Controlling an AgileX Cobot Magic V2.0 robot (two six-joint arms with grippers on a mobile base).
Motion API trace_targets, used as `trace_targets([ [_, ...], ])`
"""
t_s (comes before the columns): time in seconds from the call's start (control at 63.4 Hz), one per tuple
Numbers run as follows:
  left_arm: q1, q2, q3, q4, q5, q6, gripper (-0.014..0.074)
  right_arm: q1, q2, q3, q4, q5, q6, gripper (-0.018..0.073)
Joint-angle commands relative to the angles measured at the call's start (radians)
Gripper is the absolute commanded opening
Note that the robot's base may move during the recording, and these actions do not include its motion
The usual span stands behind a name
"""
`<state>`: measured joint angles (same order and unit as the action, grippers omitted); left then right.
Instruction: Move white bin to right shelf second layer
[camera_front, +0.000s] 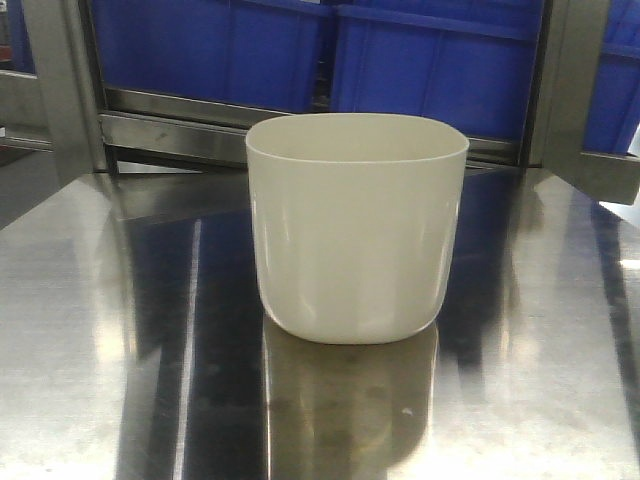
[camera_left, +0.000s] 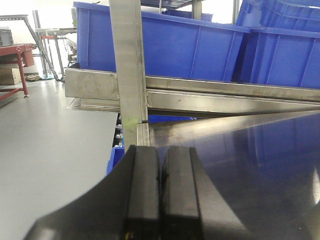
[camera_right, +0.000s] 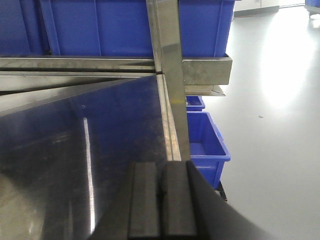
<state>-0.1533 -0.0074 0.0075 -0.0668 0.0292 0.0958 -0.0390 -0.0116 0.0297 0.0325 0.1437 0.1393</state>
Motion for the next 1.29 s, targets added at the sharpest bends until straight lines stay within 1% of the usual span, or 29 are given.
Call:
trace_targets([
  [0.0, -0.003, -0.017, 0.033, -0.008, -0.090, -0.007, 0.0085, -0.006, -0.018, -0.017, -0.003, -0.087, -0.007, 0.0055],
  [0.11, -0.003, -0.017, 0.033, -0.008, -0.090, -0.007, 0.0085, -0.006, -0.018, -0.017, -0.004, -0.096, -0.007, 0.0055],
  [0.363, -0.003, -0.017, 0.033, -0.008, -0.090, -0.007, 0.0085, -0.006, -0.018, -0.017, -0.002, -0.189, -0.006, 0.0055],
  [0.457, -0.003, -0.017, 0.033, -0.008, -0.090, -0.007, 0.0085, 0.008, 0.003, -0.021, 0.011, -0.194, 0.031, 0.0055],
  [0.52, -0.003, -0.017, 0.033, -0.008, -0.090, -0.007, 0.0085, 0.019, 0.061, -0.042, 0.011, -0.191, 0.048, 0.0055],
  [0.631, -0.003, -0.017, 0.033, -0.008, -0.090, -0.007, 0.0085, 0.041, 0.289, -0.126, 0.011, -0.191, 0.048, 0.0055],
  [0.71, -0.003, -0.017, 0.033, -0.008, -0.090, -0.007, 0.0085, 0.067, 0.466, -0.220, 0.011, -0.185, 0.048, 0.0055],
  [0.773, -0.003, -0.017, 0.033, -0.008, -0.090, -0.007, 0.0085, 0.090, 0.598, -0.303, 0.011, -0.151, 0.048, 0.0055],
  [0.883, -0.003, -0.017, 0.033, -0.008, -0.090, -0.007, 0.0085, 0.145, 0.801, -0.514, 0.011, -0.065, 0.051, 0.0055],
  [1.025, -0.003, -0.017, 0.033, -0.008, -0.090, -0.007, 0.0085, 0.218, 1.035, -0.845, 0.011, 0.091, 0.051, 0.0055],
  [1.151, -0.003, -0.017, 0.033, -0.008, -0.090, -0.007, 0.0085, 0.253, 1.205, -1.101, 0.011, 0.218, 0.049, 0.0055],
  [1.198, -0.003, -0.017, 0.033, -0.008, -0.090, -0.007, 0.0085, 0.271, 1.261, -1.187, 0.011, 0.280, 0.049, 0.0055],
  [1.277, -0.003, -0.017, 0.033, -0.008, -0.090, -0.007, 0.0085, 0.304, 1.342, -1.314, 0.011, 0.422, 0.049, 0.0055],
])
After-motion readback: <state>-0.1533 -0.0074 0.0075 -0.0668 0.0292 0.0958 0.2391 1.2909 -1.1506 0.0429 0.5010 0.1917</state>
